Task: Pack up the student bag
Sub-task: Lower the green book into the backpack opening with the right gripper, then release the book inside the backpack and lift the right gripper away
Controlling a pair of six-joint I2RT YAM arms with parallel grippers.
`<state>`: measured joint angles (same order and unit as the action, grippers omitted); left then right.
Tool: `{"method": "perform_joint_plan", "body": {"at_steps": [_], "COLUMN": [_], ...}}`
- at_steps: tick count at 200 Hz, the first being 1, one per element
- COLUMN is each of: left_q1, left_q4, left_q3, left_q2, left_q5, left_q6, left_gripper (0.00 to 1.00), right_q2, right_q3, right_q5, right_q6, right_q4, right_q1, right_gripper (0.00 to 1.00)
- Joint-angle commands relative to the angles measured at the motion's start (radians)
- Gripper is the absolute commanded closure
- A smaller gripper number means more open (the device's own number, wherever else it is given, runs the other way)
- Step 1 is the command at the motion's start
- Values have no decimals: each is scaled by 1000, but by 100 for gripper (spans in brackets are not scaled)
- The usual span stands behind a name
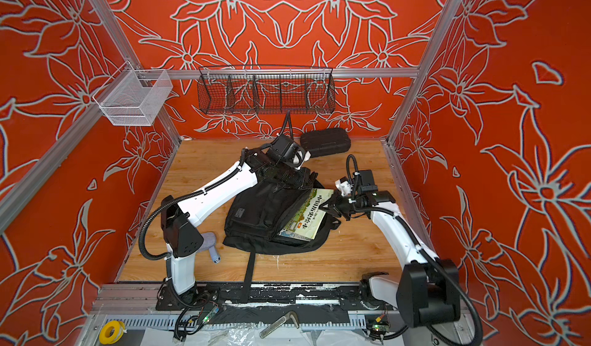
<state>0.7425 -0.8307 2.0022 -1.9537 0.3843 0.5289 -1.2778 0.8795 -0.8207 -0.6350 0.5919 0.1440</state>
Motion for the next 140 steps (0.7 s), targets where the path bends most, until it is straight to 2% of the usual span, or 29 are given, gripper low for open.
{"method": "perform_joint_plan", "body": {"at_steps": [1,24,36,43,56,71,82,103,140], "left_q1": [-9,-9,-9,-9,-9,-9,-9,-9,-9], "left_q4": [-25,-28,-21,-16,-17,-22,-25,-40,14], "left_q3": [43,43,41,42,51,63,64,56,-44], "left_q2": [-6,-14,-17,-18,-22,-24,-22,-18,11], "left_q5": [14,24,24,24,24,26,22,2,32], "left_q6": [-25,-18,-7,1,6,4,3,-9,-10], "left_gripper": [100,100,100,100,100,100,100,100,100], "right_q2": [-63,-123,-147,-163,-199,-233,-251,-244,-25], "right_q3": [62,67,57,51,59,68,76,146,211], "right_q5": [-23,-25,16,52,113,159,178,240,448], "right_q6": [7,-34,-57,-66,-67,-63,-58,32,251], "right_q4": [-86,-146,-193,-218,-228,-251,-262,-141,93], "right_q1": [50,68,85,100,122,141,152,151,117], "right_gripper": [100,100,100,96,83,81,72,62,45]}}
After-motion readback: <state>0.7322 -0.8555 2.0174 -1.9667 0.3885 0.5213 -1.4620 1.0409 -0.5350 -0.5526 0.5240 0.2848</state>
